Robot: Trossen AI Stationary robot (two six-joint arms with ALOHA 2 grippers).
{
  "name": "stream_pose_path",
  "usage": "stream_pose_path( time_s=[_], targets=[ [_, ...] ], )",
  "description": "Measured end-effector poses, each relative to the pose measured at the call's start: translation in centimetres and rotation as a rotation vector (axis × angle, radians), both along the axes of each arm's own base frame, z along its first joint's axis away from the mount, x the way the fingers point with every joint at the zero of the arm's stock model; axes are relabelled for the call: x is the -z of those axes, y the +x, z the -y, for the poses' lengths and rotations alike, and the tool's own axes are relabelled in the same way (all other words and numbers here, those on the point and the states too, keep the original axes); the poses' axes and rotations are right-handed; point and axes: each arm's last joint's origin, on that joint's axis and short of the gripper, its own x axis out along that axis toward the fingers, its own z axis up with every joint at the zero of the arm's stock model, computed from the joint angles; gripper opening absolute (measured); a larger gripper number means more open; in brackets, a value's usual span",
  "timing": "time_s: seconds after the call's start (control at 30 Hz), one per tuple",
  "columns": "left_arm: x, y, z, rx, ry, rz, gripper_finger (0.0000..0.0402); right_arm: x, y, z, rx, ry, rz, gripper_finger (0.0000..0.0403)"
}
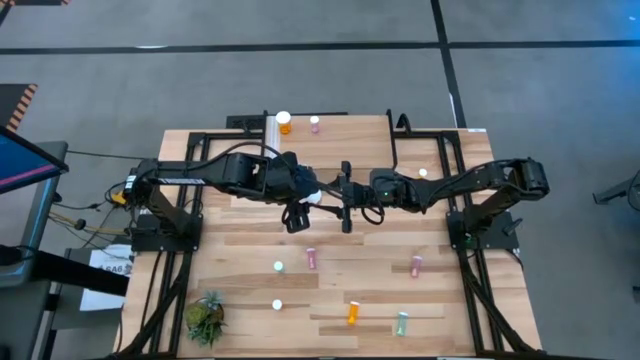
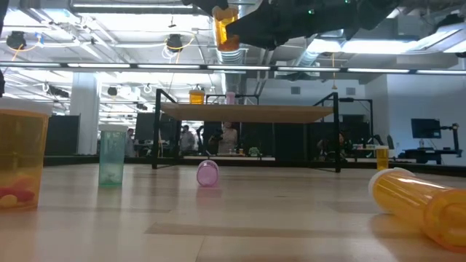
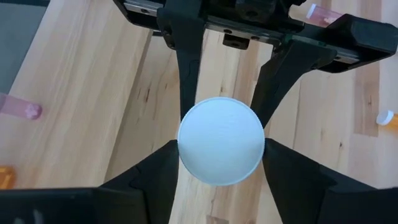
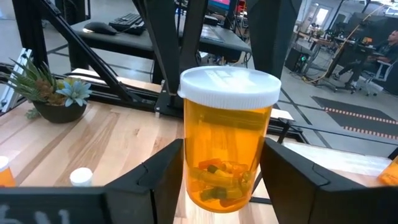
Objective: Pick and place medicine bottles onto shelf by color
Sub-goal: Put the large orange pill bottle on the shelf align with the other large orange pill bottle
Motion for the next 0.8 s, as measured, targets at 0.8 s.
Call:
stream_pose_path(
  time_s=[0.8],
  targets=[
    [0.4,-0.8,-4.2,-0.131,0.065,-0.091,0.0203,-1.0,-2.6,1.9,0.088,0.029,-0.153,0.0262]
  ],
)
